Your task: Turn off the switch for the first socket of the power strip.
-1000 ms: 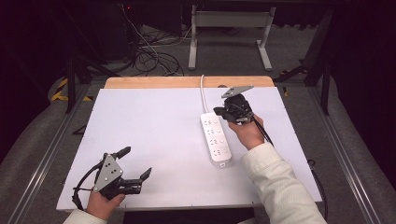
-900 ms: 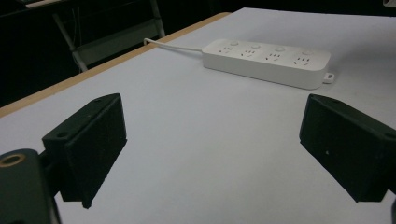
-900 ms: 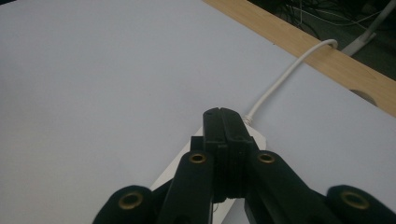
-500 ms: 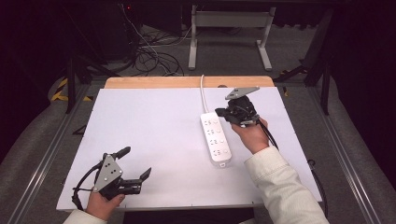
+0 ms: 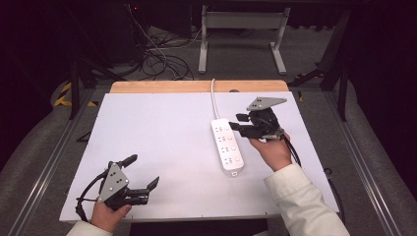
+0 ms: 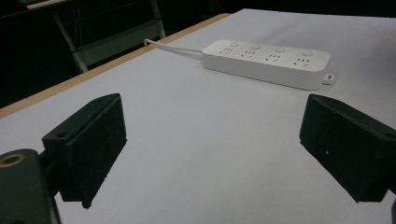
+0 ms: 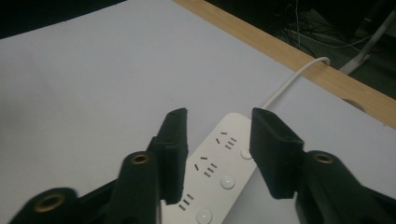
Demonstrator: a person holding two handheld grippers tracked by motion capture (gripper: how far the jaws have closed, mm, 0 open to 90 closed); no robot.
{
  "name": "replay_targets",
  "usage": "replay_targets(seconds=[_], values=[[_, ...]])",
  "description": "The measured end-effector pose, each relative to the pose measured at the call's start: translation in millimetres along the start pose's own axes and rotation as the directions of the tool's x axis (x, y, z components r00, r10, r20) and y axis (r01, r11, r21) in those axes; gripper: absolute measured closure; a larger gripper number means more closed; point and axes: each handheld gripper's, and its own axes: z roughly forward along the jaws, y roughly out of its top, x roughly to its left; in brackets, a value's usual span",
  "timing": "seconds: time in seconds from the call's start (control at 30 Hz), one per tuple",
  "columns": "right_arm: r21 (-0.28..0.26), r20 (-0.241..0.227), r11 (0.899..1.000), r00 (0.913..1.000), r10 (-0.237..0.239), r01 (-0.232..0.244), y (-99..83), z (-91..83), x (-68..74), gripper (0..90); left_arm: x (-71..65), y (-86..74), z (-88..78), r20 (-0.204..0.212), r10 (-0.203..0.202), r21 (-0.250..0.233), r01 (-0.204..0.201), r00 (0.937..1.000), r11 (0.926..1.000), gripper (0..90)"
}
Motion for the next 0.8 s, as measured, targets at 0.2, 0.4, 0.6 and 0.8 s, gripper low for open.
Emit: replay_targets(seconds=[0.2, 0.4, 0.6, 0.8], values=[[-0.043, -0.015, 0.999, 0.9999, 0.003, -0.004, -15.9, -17.8, 10.8, 41.3, 0.4, 0.1, -0.1, 0.001, -0.004, -0.004, 0.004, 1.0, 1.0, 7.5], [-0.071, -0.025, 0.997, 0.9997, 0.0, -0.002, -32.3, -29.7, 15.8, 34.1, 2.1, 0.1, -0.7, 0.005, -0.015, -0.009, 0.015, 0.9999, 0.9998, 7.5], [-0.125, -0.045, 0.992, 0.999, 0.002, -0.007, -54.2, -38.7, 16.0, 23.6, 2.2, -0.2, -1.0, 0.016, -0.035, -0.011, 0.035, 0.9993, 0.9993, 7.5], [-0.155, -0.069, 0.988, 0.9976, -0.006, -0.004, -77.9, -43.3, 16.7, 12.1, 2.4, 0.1, -1.5, 0.016, -0.029, -0.012, 0.03, 0.9994, 0.9995, 7.4]])
